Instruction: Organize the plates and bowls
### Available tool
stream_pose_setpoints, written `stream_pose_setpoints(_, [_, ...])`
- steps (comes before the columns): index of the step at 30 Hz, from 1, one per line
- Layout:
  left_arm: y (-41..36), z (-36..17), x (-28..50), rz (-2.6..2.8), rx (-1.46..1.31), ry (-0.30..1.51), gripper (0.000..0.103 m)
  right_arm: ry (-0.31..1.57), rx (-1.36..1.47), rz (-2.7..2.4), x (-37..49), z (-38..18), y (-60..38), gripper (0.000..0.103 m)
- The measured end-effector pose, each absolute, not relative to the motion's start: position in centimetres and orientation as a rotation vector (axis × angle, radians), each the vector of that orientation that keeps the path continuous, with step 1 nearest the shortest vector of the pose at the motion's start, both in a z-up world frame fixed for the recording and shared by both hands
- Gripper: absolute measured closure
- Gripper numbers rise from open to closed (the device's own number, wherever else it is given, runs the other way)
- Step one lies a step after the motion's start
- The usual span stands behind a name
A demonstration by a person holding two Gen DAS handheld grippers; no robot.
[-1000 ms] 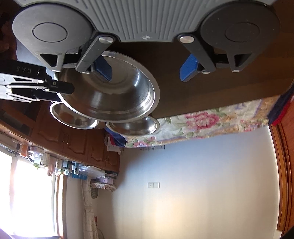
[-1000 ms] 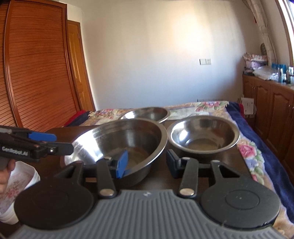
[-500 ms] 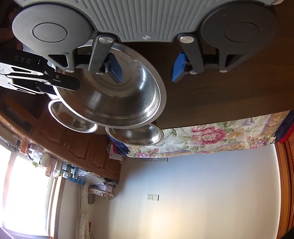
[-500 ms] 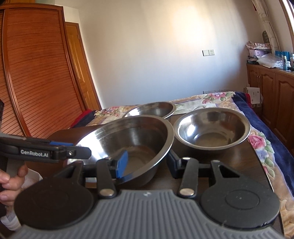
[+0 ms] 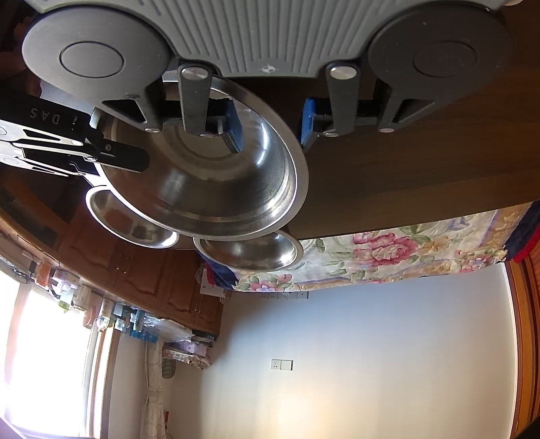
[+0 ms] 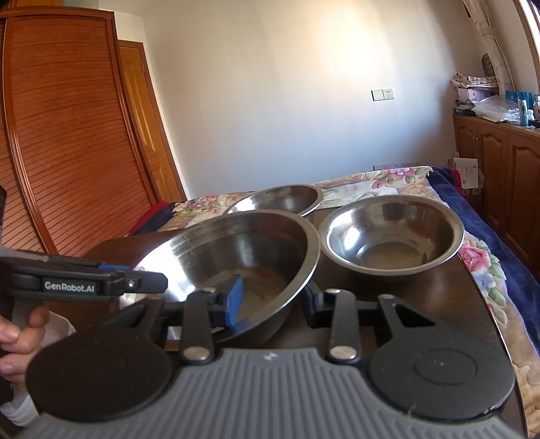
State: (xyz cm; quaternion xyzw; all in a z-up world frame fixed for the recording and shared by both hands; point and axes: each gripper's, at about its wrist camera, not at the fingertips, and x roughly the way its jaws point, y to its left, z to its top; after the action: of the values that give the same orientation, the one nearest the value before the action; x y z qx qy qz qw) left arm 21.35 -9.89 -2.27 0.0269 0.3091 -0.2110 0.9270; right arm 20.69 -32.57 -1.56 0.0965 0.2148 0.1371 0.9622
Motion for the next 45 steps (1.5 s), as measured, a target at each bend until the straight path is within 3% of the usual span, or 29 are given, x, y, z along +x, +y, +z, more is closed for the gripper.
stream_pose_setpoints(28, [-8.3,1.4,13.5,-0.464,0.069,0.523,0.068,0.358,0.166,0.271,14.6,1.3,-32.0,0.069])
stream_pose_setpoints(45, [-6.7,-0.8,8.2,-0.486,0.071,0.488,0.068,0.345,0.226,0.262,10.6,-0.9,-32.2,0.069])
